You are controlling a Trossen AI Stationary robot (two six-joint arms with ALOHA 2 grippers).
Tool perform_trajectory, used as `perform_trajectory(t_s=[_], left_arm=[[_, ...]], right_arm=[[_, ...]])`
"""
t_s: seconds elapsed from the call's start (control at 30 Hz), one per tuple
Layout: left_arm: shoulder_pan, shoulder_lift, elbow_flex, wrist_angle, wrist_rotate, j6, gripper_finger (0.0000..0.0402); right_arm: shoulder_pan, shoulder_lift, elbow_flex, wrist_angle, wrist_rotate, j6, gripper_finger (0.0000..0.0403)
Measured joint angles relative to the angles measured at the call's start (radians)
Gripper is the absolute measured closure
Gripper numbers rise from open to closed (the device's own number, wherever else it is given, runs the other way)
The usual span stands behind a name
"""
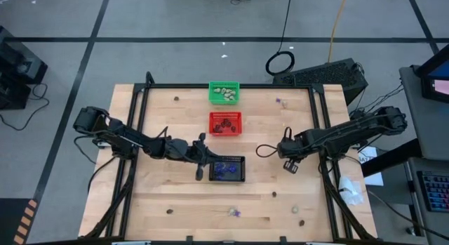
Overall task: Sort Halloween decoration
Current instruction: Put the white skull toy into the green basket
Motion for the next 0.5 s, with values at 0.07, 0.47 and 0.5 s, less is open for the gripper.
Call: perform_trajectory(t_s=[0.07,0.47,0.5], left_arm=[[0.0,0.0,0.0,0.0,0.0,0.0,0.0391],[0.0,0.0,0.001,-0.004,0.0,-0.001,0.0391],[0.0,0.0,0.001,-0.005,0.0,-0.002,0.0391]], right_arm=[[0.0,0.0,0.001,-0.003,-0.002,-0.004,0.0403],[0.009,-0.009,0.011,-0.014,-0.081,0.012,0.0403],[0.009,-0.006,0.006,-0.016,-0.081,0.016,0.0403]])
